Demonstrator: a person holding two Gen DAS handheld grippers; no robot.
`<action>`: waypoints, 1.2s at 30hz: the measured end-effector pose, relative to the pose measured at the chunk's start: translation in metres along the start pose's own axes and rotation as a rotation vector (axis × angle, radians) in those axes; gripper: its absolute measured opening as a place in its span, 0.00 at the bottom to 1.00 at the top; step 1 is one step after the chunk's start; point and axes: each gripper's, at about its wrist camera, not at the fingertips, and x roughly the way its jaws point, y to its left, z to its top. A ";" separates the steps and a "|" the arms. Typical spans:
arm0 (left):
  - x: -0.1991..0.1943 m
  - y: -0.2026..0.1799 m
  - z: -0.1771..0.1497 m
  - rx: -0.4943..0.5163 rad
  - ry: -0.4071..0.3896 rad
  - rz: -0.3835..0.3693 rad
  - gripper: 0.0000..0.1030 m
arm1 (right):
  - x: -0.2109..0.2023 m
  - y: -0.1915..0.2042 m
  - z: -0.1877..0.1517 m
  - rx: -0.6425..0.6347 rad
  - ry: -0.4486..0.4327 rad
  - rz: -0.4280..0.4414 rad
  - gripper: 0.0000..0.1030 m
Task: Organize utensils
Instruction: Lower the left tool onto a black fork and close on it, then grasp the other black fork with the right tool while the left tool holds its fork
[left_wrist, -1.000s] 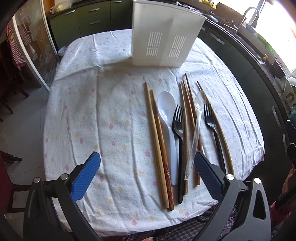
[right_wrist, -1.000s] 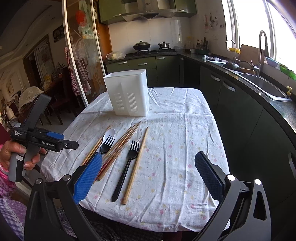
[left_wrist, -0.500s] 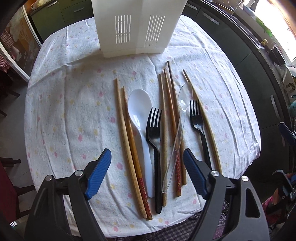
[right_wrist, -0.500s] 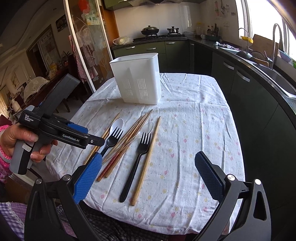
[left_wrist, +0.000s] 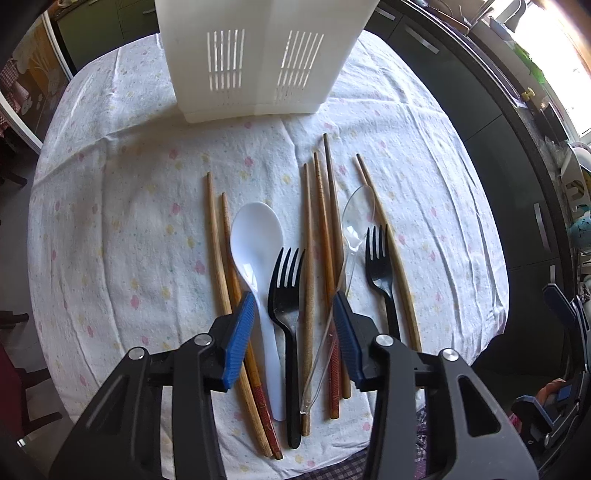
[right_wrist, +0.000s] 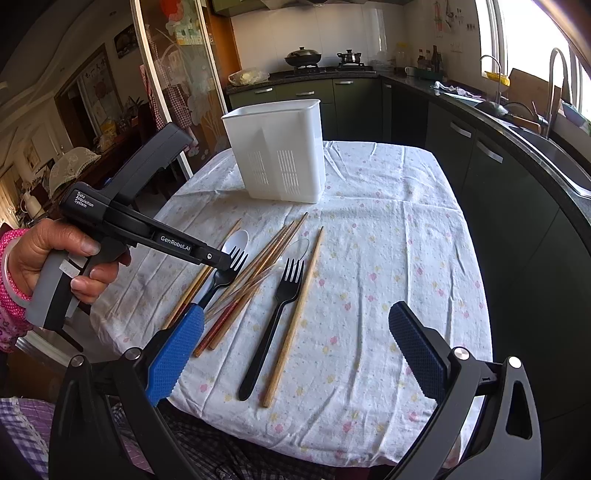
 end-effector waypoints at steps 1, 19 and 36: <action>0.001 -0.002 -0.001 0.006 0.002 0.000 0.39 | 0.000 0.000 0.000 -0.003 0.001 0.001 0.96; 0.029 -0.002 0.011 0.025 0.063 0.020 0.15 | 0.017 0.004 0.007 -0.005 0.081 0.035 0.96; 0.017 0.000 0.007 0.023 0.030 -0.091 0.03 | 0.047 -0.009 0.030 0.015 0.141 -0.029 0.96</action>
